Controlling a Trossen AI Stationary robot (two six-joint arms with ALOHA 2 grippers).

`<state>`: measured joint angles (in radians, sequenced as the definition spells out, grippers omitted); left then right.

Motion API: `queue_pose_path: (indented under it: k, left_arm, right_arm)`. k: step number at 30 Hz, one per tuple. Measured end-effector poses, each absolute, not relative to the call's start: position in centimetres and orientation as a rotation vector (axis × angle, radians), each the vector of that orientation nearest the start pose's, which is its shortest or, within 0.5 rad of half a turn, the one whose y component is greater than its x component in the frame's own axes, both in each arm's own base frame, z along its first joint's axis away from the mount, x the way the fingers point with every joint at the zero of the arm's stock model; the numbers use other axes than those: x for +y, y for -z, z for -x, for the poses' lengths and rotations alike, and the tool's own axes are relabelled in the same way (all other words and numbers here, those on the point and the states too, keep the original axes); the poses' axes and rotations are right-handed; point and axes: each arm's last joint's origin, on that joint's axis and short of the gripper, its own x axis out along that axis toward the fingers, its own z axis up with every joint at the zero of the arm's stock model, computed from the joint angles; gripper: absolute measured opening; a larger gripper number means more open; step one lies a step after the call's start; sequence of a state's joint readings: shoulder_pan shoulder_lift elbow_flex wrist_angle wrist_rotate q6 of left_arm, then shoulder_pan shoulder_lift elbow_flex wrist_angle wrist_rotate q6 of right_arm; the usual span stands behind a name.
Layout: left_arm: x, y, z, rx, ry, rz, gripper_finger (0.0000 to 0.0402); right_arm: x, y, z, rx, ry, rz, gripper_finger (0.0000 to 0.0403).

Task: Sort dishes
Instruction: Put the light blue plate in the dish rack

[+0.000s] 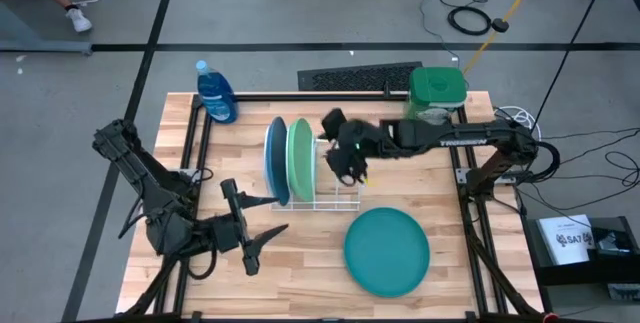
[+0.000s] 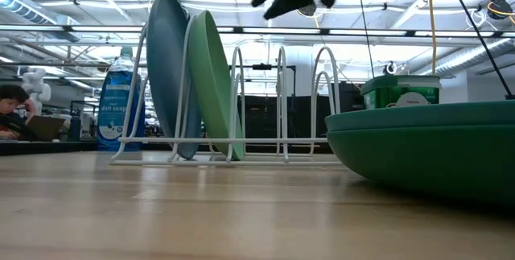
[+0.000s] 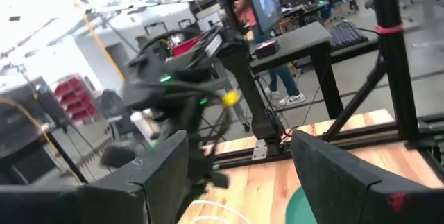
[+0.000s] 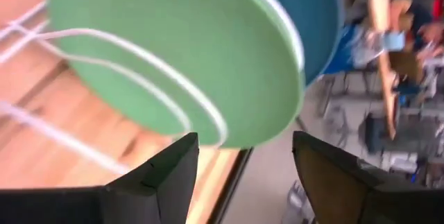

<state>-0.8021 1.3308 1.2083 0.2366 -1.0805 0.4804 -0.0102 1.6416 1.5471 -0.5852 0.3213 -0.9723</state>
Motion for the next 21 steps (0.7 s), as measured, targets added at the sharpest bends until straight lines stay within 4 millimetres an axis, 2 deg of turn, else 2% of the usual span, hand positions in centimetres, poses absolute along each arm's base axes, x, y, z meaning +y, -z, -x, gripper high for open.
queue_pose_path:
  k: [6, 14, 21]
  left_arm:
    - [-17.9, -39.7, -22.9, -0.008, -0.307, -0.231, 0.0253]
    - [-16.7, -39.5, -24.5, -0.038, -0.131, -0.118, 0.0253]
    - [-16.0, -39.5, -25.0, -0.044, -0.123, -0.070, 0.0253]
  right_arm:
    - [3.3, -34.0, -34.0, 0.894, 0.000, 0.826, 0.0226]
    - [9.6, -32.9, -29.9, 1.064, 0.028, 0.481, 0.0226]
    - [16.0, -32.4, -27.9, 1.008, -0.014, 0.266, 0.0226]
